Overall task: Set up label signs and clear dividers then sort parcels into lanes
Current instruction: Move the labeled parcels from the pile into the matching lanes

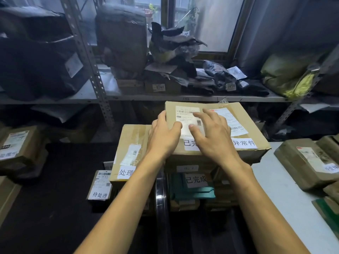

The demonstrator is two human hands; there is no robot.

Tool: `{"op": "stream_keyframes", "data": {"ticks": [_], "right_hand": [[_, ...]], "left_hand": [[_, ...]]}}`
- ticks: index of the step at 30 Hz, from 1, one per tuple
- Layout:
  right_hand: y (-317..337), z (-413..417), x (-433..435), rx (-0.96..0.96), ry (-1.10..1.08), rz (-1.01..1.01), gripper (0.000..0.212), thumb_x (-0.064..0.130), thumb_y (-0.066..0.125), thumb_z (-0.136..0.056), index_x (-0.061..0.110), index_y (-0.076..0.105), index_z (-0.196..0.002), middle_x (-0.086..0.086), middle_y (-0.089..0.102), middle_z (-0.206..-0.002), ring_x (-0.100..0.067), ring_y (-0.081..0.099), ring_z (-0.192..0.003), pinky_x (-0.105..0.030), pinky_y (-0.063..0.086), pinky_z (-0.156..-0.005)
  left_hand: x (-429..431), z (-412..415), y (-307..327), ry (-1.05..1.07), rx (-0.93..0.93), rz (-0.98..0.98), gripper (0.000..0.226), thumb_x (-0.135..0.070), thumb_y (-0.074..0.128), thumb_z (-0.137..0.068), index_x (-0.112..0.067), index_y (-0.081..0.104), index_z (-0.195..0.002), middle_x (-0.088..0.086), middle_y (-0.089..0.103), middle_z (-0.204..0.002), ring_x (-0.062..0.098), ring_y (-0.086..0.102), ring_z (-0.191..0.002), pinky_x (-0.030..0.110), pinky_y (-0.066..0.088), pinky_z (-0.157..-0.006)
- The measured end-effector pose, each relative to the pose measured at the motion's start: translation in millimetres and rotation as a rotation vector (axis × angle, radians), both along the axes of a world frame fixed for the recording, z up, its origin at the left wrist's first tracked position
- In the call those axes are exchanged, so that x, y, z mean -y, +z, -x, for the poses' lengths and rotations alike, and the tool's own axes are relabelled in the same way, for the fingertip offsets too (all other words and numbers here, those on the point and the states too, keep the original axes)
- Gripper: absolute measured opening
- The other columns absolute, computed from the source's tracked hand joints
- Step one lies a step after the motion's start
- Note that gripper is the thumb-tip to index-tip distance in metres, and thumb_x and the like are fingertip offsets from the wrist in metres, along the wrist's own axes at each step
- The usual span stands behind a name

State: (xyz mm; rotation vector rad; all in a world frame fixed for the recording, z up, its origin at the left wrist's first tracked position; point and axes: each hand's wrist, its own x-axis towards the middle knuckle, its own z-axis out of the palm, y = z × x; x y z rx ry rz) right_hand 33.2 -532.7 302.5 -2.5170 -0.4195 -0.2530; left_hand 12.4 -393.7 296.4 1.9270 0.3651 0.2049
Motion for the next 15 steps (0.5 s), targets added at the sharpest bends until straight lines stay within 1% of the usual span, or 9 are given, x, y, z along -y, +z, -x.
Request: {"op": "stream_keyframes", "data": {"ticks": [2,4,5,7,9,11,13,15], "right_hand": [[4.1,5.0,-7.5,-0.022,0.034,-0.032,0.043,0.041,0.050,-0.098,0.027,0.052,-0.139,0.003,0.036,-0.154,-0.023,0.027,-0.141,-0.040,0.021,-0.113],[5.9,10.6,-15.2,-0.037,0.071,-0.045,0.043,0.042,0.051,-0.098,0.029,0.052,-0.138,0.003,0.036,-0.154,-0.023,0.025,-0.142,-0.040,0.021,-0.114],[7.0,13.7,-19.2,-0.037,0.086,-0.054,0.043,0.042,0.051,-0.097,0.029,0.053,-0.138,0.002,0.036,-0.154,-0.022,0.025,-0.142,-0.040,0.021,-0.114],[9.6,20.7,-29.7,-0.033,0.112,-0.064,0.042,0.042,0.053,-0.097,0.029,0.053,-0.138,0.002,0.036,-0.154,-0.021,0.025,-0.143,-0.039,0.022,-0.114],[11.7,27.6,-39.6,-0.038,0.137,-0.081,0.041,0.039,0.054,-0.097,0.029,0.053,-0.137,0.001,0.038,-0.152,-0.020,0.026,-0.143,-0.037,0.022,-0.115],[15.8,36.2,-53.1,-0.049,0.184,-0.111,0.041,0.037,0.055,-0.097,0.027,0.054,-0.137,0.001,0.044,-0.148,-0.020,0.031,-0.141,-0.035,0.024,-0.113],[21.0,44.5,-69.6,-0.037,0.239,-0.135,0.041,0.035,0.056,-0.097,0.024,0.054,-0.137,0.001,0.051,-0.143,-0.020,0.039,-0.137,-0.032,0.029,-0.110],[24.7,56.9,-89.8,-0.017,0.311,-0.148,0.045,0.033,0.057,-0.097,0.021,0.051,-0.140,0.000,0.052,-0.142,-0.018,0.044,-0.133,-0.027,0.032,-0.106]], "left_hand": [[-6.1,1.5,3.7,0.004,0.020,-0.038,0.056,-0.031,0.048,-0.091,-0.029,0.036,-0.145,0.002,0.043,-0.147,0.022,0.039,-0.134,0.041,0.034,-0.111],[-14.5,6.5,6.9,-0.015,0.037,-0.072,0.056,-0.030,0.048,-0.093,-0.029,0.035,-0.147,0.000,0.038,-0.151,0.020,0.034,-0.138,0.033,0.030,-0.107],[-19.6,10.2,8.2,-0.034,0.049,-0.086,0.054,-0.029,0.047,-0.093,-0.029,0.036,-0.147,0.000,0.038,-0.151,0.020,0.033,-0.139,0.033,0.029,-0.106],[-33.5,19.6,10.5,-0.073,0.066,-0.106,0.050,-0.028,0.047,-0.095,-0.029,0.041,-0.144,-0.001,0.040,-0.151,0.020,0.034,-0.139,0.035,0.030,-0.109],[-50.1,31.4,13.5,-0.095,0.069,-0.117,0.048,-0.027,0.047,-0.096,-0.030,0.044,-0.143,-0.002,0.043,-0.150,0.018,0.037,-0.138,0.035,0.032,-0.109],[-70.8,47.7,18.0,-0.114,0.084,-0.124,0.044,-0.025,0.047,-0.096,-0.030,0.049,-0.140,-0.004,0.049,-0.144,0.014,0.046,-0.131,0.032,0.036,-0.107],[-92.9,65.3,21.9,-0.105,0.092,-0.136,0.039,-0.023,0.047,-0.096,-0.030,0.056,-0.134,-0.009,0.057,-0.130,0.010,0.053,-0.122,0.034,0.042,-0.105],[-116.9,88.5,22.4,-0.042,0.090,-0.152,0.036,-0.022,0.048,-0.096,-0.030,0.060,-0.129,-0.012,0.059,-0.118,0.008,0.056,-0.116,0.028,0.044,-0.098]]}}
